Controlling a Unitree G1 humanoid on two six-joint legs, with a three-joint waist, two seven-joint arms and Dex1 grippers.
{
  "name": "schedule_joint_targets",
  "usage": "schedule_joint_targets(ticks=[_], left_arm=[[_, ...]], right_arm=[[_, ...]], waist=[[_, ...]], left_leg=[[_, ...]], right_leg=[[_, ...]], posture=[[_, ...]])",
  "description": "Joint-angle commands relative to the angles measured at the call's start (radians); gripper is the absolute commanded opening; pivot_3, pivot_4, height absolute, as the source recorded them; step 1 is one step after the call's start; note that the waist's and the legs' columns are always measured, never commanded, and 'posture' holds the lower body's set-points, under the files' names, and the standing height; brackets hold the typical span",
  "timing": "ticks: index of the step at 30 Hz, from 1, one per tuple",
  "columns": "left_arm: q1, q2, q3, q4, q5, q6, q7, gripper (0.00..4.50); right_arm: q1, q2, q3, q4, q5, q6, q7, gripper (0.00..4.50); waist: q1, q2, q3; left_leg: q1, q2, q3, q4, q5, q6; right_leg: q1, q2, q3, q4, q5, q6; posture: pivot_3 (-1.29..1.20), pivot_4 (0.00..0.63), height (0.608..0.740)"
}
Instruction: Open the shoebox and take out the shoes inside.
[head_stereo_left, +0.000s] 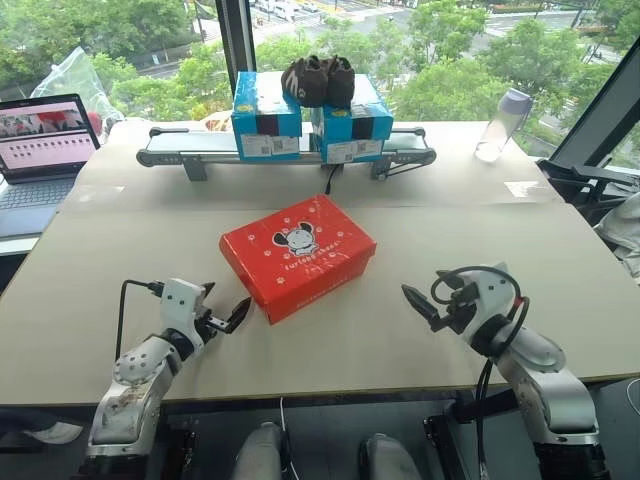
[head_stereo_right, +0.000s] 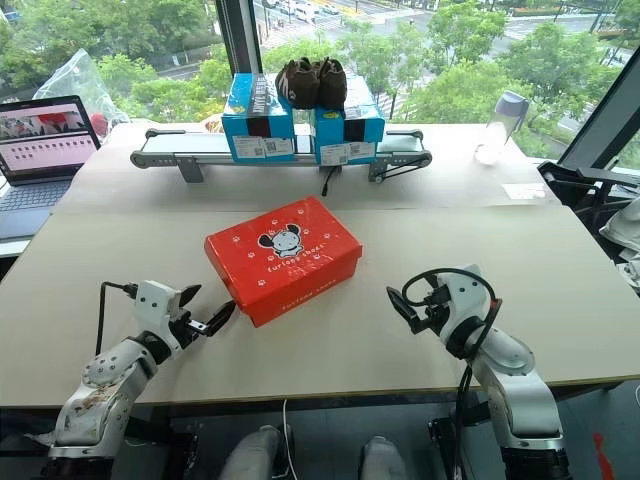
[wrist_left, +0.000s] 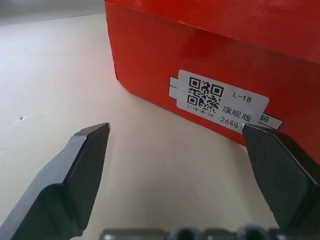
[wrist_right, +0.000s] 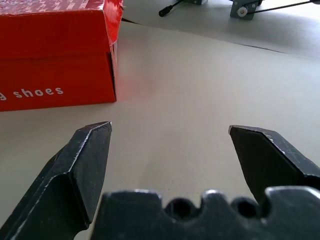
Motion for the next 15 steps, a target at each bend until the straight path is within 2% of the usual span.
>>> schedule_joint_targets(ticks=[1,8,15], left_arm=[[-0.021,0.030,0.017,-0.029,-0.005,-0.004,-0.014,4.50],[-0.144,0.144,0.071,-0.013,-0.071,0.059,-0.093,4.50],[-0.258,0.305,0.090,-0.023,-0.153,0.178,-0.230,4.50]], right_arm=[[-0.026,-0.024,-0.028,-0.004,-0.003,-0.035,0.013,4.47],[-0.106,-0.111,-0.073,0.032,0.023,-0.005,0.063,4.47],[-0.166,-0.204,-0.076,0.033,0.059,0.052,0.158,4.47]], waist=[[0.000,0.000,0.000],[0.002,0.000,0.000],[0.002,0.000,0.000]], left_leg=[[0.000,0.000,0.000,0.000,0.000,0.000],[0.000,0.000,0.000,0.001,0.000,0.000],[-0.001,0.000,0.001,0.001,0.000,0.000]], right_leg=[[0.000,0.000,0.000,0.000,0.000,0.000],[0.000,0.000,0.000,0.000,0.000,0.000],[0.000,0.000,0.000,0.001,0.000,0.002]], posture=[[0.00,0.150,0.740],[0.00,0.150,0.740],[0.00,0.150,0.740]])
